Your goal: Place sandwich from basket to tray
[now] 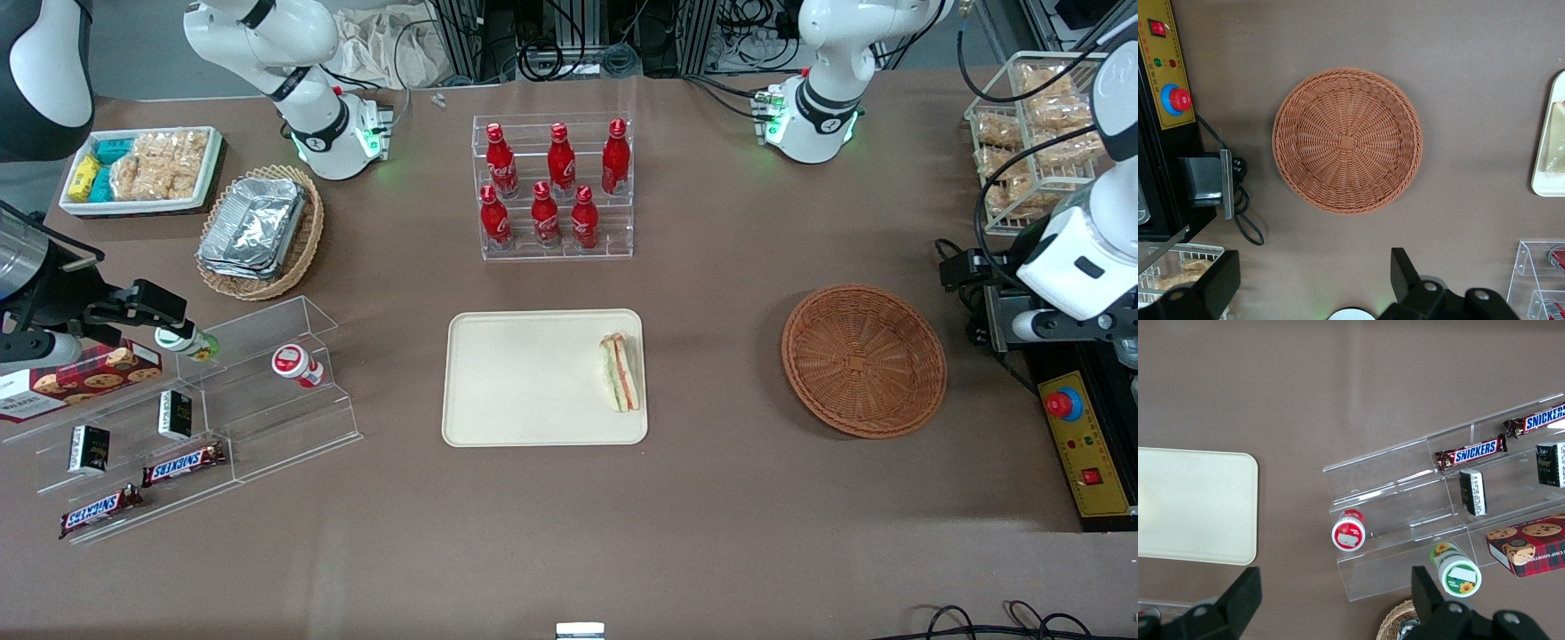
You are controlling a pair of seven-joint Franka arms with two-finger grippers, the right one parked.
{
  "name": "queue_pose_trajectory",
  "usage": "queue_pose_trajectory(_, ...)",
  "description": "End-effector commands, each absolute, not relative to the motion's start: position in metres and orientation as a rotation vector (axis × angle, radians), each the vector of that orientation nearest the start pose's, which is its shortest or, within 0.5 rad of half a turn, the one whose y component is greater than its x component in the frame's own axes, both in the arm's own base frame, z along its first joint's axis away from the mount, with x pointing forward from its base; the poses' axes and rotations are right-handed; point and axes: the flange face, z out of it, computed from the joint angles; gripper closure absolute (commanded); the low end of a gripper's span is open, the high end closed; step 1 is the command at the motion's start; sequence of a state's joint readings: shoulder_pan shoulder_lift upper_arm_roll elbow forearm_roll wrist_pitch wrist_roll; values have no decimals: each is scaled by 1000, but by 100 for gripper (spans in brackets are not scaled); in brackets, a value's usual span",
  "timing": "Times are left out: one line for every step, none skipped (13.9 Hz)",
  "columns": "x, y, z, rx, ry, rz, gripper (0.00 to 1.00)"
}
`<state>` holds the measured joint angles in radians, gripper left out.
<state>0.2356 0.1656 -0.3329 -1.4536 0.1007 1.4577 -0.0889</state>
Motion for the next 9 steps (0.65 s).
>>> queue_pose_trajectory(570, -31, 573, -3074, -12, 167, 0)
queue_pose_trajectory(562, -33, 570, -3068, -15, 134, 0)
queue_pose_trajectory(556, -24, 566, -3083, -51, 112, 0)
queue_pose_trajectory(550, -20, 564, -3087, -63, 98, 0)
queue_pose_trajectory(545, -15, 559, -3087, -74, 81, 0)
queue_pose_trajectory(541, -10, 558, -3090, -83, 77, 0)
queue_pose_trajectory(542, -9, 555, -3096, -87, 89, 0)
queue_pose_trajectory(544, -10, 553, -3096, -86, 92, 0)
queue_pose_trajectory(549, -10, 550, -3102, -97, 99, 0)
